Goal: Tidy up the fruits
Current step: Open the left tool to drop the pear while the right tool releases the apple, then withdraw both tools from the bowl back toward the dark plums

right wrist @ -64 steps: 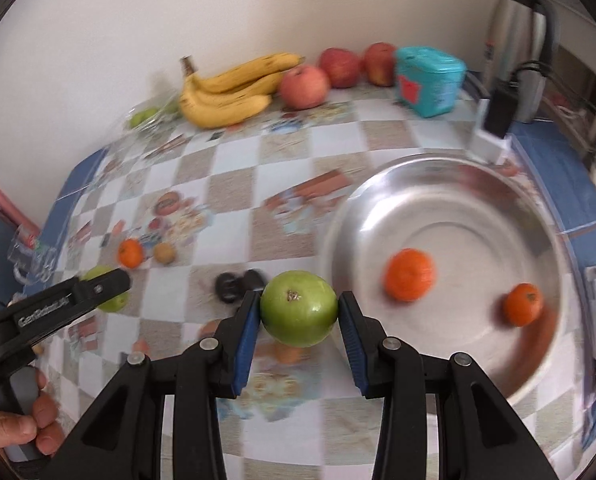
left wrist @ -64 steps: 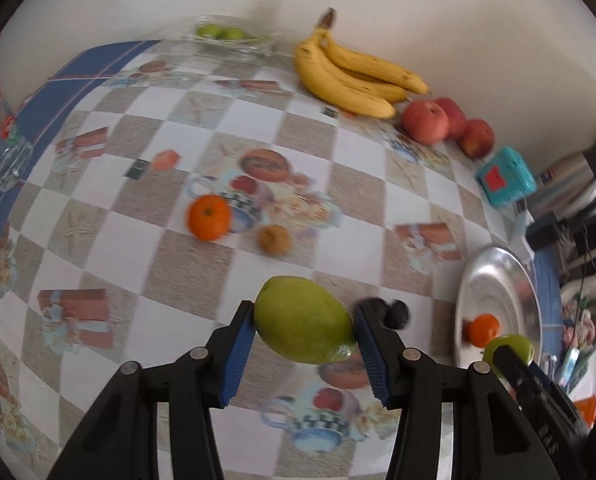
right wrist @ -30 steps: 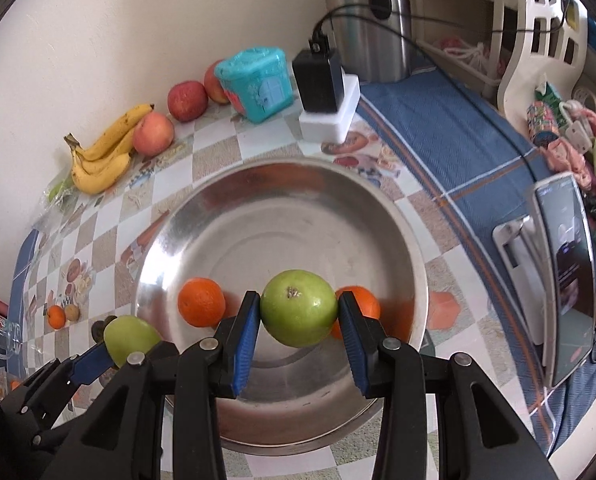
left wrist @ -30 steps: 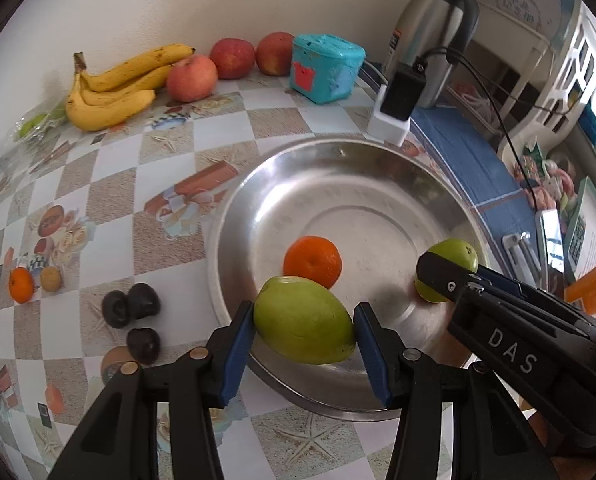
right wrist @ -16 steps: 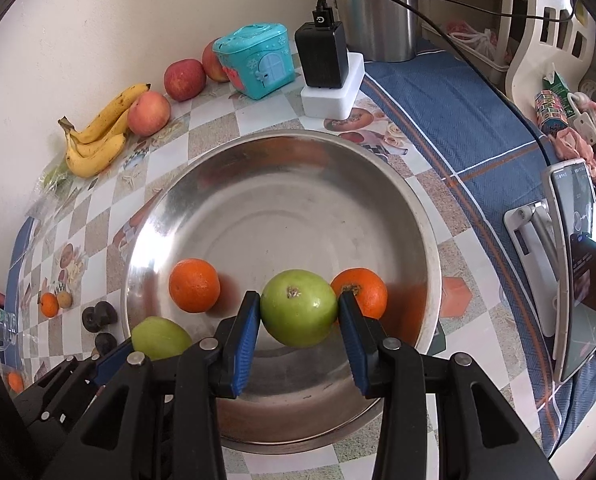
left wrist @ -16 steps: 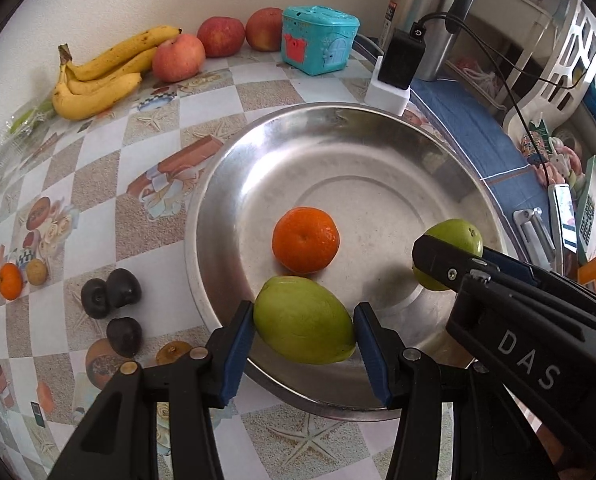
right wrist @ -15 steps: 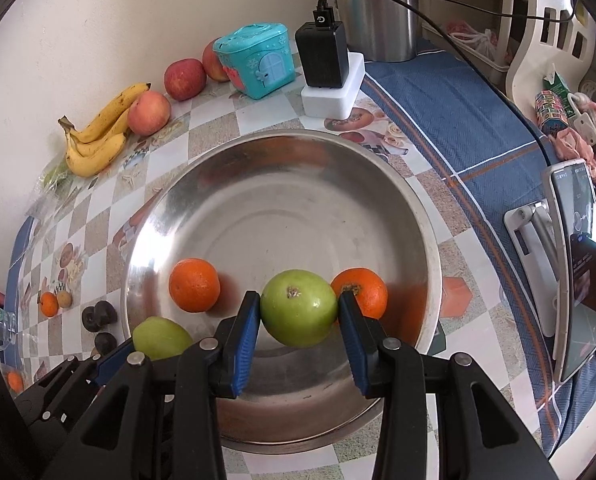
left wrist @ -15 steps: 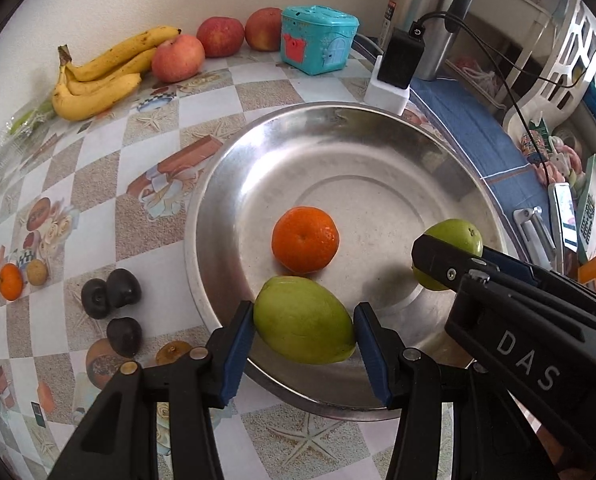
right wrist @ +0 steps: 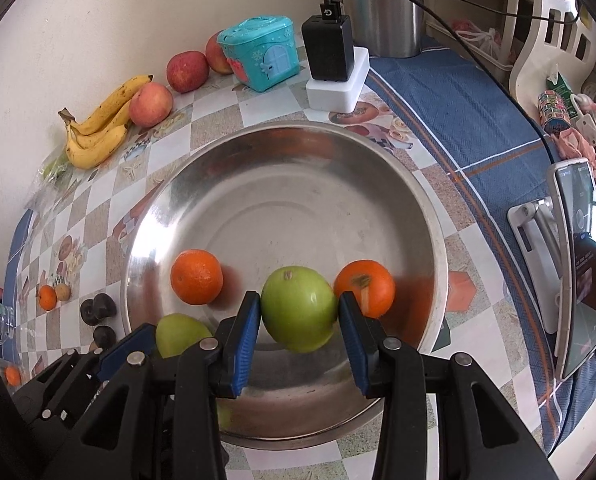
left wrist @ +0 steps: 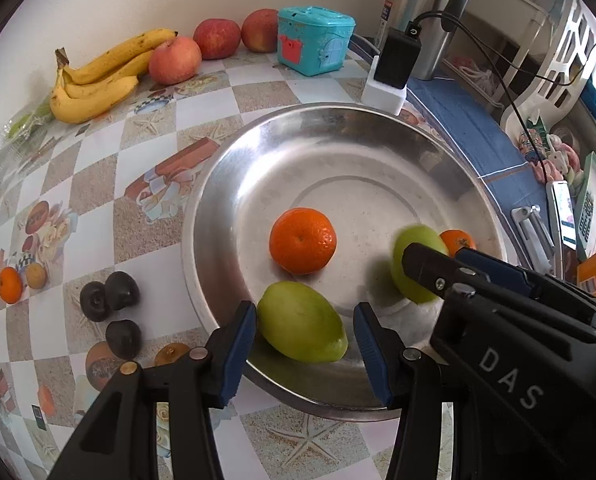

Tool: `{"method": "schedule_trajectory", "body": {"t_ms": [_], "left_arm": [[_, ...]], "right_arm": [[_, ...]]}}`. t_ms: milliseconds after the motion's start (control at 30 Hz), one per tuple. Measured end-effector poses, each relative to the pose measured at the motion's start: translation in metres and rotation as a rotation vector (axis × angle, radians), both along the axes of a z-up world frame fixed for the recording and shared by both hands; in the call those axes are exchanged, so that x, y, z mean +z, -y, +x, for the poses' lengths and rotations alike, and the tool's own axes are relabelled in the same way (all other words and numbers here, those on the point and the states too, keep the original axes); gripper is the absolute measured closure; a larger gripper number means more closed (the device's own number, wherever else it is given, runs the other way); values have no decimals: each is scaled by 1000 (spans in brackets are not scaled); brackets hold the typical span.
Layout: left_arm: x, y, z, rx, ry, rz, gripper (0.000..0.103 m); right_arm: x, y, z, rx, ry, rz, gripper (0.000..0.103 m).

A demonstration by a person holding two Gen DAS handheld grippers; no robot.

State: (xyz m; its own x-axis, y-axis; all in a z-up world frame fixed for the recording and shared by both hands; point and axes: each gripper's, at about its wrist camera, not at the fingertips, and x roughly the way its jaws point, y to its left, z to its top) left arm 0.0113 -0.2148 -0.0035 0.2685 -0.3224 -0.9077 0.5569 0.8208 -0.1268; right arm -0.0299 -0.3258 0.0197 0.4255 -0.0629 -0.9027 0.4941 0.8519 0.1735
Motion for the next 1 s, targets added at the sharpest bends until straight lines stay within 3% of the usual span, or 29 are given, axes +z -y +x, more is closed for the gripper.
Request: {"method": "schedule_trajectory", "body": {"t_ms": [133,567,1000], "left_arm": [[3,-2,1,0,-8,-14,42],[26,-17,7,24,-22,-63,37],[35,-85,42,274,6,-41,37]], "right_arm": [[4,-2,0,2,9,-12,61],[28,1,-9,-40,81,-60,61],[24,-6,-4,-16,44,-91,61]]}}
